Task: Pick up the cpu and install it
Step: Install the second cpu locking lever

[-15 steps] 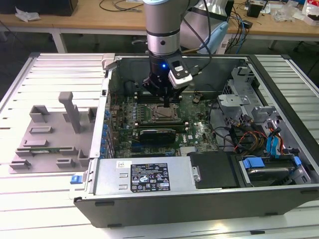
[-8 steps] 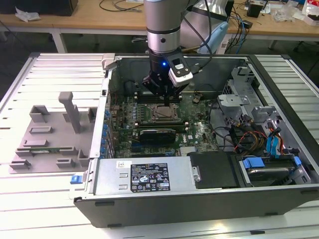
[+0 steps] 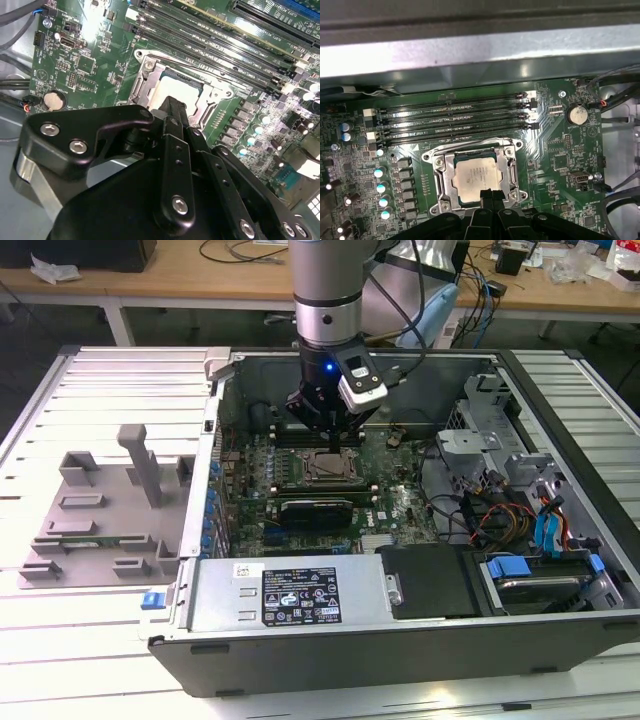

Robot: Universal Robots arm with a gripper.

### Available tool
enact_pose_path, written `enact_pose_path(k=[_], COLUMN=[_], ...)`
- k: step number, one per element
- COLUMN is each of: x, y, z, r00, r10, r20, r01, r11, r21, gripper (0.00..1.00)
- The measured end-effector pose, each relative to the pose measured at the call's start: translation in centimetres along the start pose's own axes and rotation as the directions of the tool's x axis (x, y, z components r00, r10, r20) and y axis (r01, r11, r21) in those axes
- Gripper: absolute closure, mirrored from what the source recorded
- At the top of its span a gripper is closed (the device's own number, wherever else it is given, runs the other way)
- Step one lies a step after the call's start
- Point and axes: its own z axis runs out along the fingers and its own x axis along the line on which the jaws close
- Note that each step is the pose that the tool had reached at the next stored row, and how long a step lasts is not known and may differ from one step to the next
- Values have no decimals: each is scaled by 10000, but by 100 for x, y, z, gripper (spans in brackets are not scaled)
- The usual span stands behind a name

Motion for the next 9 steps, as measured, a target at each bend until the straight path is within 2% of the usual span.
enact_pose_path(k=[9], x=[-3], y=[-2], z=[-28], r00=[10000], r10=[0], r20=[-1], r01=[0], r11=[10000], r21=[0], gripper=[89])
